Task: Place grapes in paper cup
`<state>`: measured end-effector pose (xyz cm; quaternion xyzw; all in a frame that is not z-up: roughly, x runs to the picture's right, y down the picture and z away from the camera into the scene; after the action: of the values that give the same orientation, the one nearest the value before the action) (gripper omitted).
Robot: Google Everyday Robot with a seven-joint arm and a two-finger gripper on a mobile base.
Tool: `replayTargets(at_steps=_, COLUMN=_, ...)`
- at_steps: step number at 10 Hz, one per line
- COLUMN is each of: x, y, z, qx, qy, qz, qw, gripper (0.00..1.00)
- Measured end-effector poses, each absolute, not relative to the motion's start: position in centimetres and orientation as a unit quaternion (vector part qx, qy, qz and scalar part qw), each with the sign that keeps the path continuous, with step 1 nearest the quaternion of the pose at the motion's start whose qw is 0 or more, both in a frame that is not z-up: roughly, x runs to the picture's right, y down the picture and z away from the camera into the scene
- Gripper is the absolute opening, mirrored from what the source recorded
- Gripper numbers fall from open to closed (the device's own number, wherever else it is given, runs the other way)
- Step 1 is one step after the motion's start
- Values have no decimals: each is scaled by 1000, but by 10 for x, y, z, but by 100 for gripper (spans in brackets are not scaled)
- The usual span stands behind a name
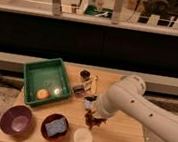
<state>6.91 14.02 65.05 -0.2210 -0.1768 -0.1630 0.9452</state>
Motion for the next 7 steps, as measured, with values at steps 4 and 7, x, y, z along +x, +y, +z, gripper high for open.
replayTargets(at_steps=4, x=65, y=125, z=633, qx=-212, qy=-192, qz=-176, qw=942, gripper=1)
replayTargets(at_steps=7, x=61, y=108, z=588, qx=-197, qy=-218, qz=-188, qw=937, gripper=1)
